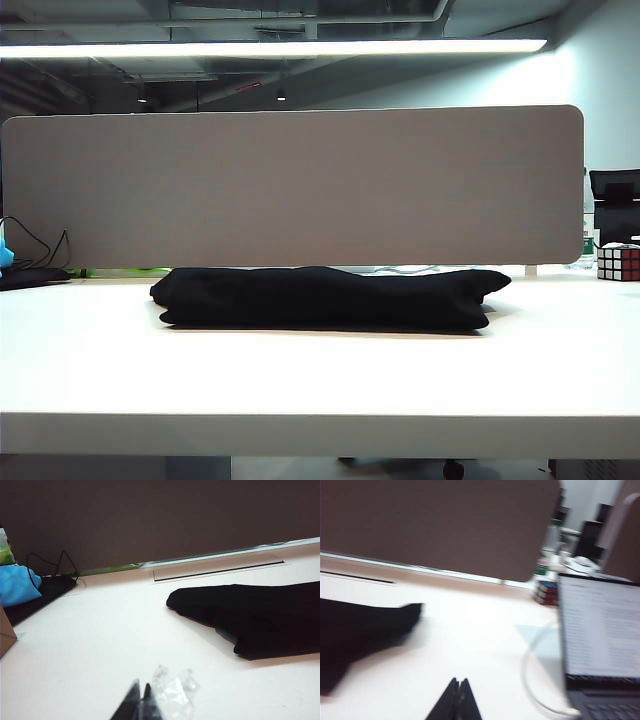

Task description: Fold the bottom side of the T-shirt horizontally towards the center, about one-third of the way, then fold the sleeve back towards the center, creating a straight line along the edge of the T-shirt, and finally fold the bottom of the T-shirt up towards the top, creating a neat rectangle.

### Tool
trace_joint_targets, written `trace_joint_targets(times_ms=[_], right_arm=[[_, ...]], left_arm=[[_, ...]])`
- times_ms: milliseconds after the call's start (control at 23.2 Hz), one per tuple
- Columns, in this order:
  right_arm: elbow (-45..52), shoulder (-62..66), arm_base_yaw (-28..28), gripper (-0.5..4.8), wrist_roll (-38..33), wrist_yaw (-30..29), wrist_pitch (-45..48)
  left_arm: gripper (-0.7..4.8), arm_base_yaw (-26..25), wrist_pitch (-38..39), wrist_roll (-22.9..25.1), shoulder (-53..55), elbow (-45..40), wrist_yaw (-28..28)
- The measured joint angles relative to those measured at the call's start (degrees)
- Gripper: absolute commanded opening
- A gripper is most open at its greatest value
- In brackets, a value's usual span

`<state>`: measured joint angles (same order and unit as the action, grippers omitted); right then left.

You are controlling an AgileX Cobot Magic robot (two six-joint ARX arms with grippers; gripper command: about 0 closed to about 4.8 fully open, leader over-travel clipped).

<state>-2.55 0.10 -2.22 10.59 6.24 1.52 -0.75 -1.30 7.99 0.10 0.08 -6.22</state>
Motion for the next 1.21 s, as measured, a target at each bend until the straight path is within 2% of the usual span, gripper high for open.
trace_joint_targets(times_ms=[302, 1206], right_arm=[[0.0, 0.0, 4.48, 0.0, -0.02, 0.2, -0.07], [0.0, 0.0, 4.55, 0.0, -0.02, 0.17, -0.13]], left_arm=[[-0.06, 0.0, 0.0, 0.0, 0.0, 0.0, 0.0], [-0.05, 0.0, 0.0, 0.0, 0.0, 0.0, -0.02]])
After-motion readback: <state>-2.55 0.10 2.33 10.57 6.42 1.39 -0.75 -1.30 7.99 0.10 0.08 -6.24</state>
